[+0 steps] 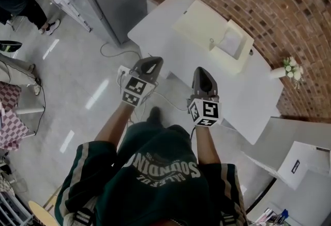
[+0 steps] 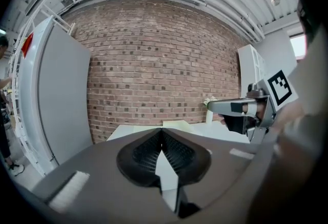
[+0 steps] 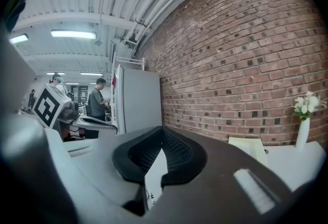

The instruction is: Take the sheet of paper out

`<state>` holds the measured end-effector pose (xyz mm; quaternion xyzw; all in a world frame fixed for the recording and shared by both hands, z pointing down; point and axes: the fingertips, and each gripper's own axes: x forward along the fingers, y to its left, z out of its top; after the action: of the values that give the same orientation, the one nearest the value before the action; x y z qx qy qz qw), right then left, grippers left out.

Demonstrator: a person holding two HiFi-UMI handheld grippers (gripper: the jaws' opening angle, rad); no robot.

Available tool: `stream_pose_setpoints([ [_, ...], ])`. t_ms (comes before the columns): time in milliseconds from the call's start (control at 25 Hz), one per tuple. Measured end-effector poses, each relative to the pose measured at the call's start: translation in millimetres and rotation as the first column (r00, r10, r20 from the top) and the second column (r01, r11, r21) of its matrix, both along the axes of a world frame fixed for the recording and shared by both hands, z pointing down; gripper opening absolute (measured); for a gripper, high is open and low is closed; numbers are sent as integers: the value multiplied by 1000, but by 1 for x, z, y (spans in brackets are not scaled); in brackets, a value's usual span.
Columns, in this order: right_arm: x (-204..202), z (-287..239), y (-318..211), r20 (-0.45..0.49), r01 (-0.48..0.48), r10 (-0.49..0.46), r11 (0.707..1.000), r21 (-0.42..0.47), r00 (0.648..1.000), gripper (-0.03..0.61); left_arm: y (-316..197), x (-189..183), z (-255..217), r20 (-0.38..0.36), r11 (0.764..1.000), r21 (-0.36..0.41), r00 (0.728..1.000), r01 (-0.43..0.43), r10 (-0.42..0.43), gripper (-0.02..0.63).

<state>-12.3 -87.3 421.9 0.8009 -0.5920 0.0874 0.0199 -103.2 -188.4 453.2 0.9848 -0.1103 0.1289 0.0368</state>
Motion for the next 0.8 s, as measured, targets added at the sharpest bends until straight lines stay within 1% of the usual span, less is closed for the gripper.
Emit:
stream_pose_setpoints([
  [160, 8, 3, -8, 7, -27, 27, 1000, -13, 1000, 0, -13, 14, 1, 1, 1000, -11, 1000, -27, 27, 11],
  [360, 30, 8, -3, 6, -67, 68, 998, -21, 998, 0, -15, 39, 11, 11, 998, -27, 998, -62, 62, 11],
  [520, 59, 13, 2, 10, -107, 108, 994, -27, 994, 0, -12, 71, 16, 1, 994, -28, 995, -101, 101, 11],
  [680, 89, 18, -10, 19, -126, 126, 992, -18, 992, 0, -19, 105, 19, 14, 991, -25, 992, -128, 128, 11],
  [800, 120, 20, -17, 27, -136, 136, 991, -21, 990, 0, -24, 138, 24, 24, 990, -31, 990, -138, 138, 11],
])
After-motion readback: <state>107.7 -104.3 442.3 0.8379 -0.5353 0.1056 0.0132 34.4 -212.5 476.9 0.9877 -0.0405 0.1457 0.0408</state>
